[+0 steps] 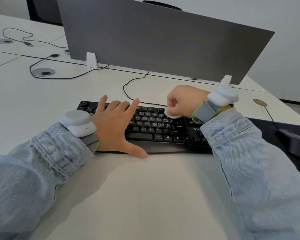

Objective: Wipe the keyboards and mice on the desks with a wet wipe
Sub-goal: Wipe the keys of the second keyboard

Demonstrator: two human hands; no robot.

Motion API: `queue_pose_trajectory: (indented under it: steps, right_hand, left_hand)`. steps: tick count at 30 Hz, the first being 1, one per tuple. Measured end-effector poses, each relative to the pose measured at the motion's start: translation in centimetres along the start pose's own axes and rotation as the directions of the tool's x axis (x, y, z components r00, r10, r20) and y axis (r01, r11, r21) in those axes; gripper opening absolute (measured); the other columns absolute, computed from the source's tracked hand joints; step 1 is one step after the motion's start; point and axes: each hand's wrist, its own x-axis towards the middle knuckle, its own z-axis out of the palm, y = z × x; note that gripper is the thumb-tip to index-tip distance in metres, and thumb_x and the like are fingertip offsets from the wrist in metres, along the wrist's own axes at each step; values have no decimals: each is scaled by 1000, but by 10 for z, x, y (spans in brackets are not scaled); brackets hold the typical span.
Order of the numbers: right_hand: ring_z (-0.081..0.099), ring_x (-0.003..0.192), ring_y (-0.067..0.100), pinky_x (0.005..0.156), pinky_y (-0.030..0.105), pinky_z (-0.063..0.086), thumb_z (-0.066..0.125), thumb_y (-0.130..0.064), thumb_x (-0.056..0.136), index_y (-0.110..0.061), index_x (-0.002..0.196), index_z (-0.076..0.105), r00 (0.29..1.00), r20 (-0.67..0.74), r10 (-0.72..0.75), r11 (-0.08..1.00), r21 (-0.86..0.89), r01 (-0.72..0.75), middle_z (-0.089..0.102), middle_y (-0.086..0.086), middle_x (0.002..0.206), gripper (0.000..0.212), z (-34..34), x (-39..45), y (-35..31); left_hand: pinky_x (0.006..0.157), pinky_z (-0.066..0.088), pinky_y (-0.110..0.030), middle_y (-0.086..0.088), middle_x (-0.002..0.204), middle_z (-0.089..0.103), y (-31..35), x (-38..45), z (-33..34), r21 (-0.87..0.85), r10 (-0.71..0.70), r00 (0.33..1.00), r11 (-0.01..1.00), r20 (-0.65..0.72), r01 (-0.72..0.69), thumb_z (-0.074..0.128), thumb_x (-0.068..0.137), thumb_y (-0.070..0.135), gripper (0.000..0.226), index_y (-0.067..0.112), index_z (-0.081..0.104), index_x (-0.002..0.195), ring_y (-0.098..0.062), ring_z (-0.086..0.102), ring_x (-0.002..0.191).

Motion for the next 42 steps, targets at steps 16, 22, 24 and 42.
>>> queue_pose_trajectory:
  steps: [16, 22, 24, 42]
  right_hand:
    - [54, 73, 15, 50, 18, 34, 64, -24, 86, -13, 80, 71, 1000, -31, -3, 1000, -16, 3, 60, -6, 75, 14, -2, -1, -6]
    - [59, 75, 16, 60, 23, 43, 65, -30, 82, -18, 71, 67, 998, -53, -42, 998, 51, 45, 66, -7, 78, 16, -6, -2, -11]
    - [61, 77, 17, 66, 29, 49, 65, -30, 82, -16, 72, 69, 998, -33, -48, 998, 45, 50, 67, -5, 80, 18, 1, 0, -18]
    - [60, 86, 20, 62, 26, 43, 59, -23, 89, -12, 80, 67, 994, -82, -75, 997, -28, 73, 65, 0, 90, 16, -3, 0, -29]
  left_hand:
    - [122, -7, -57, 6, 154, 29, 1, 0, -1, 12, 2, 1000, 1000, -7, -2, 31, 42, 107, 153, 19, -14, 159, -22, 22, 147]
    - [123, -4, -58, 6, 152, 31, 1, -1, 0, 19, -3, 1000, 1000, -16, 4, 21, 37, 108, 155, 18, -13, 159, -22, 24, 146]
    - [123, -4, -58, 5, 152, 31, 1, 0, 0, 15, -2, 1000, 1000, -17, 2, 22, 37, 108, 155, 18, -13, 159, -22, 24, 146]
    - [123, -4, -57, 5, 153, 30, 3, 0, 0, -18, -6, 1000, 1000, -13, 6, 27, 38, 108, 155, 19, -14, 159, -23, 23, 146]
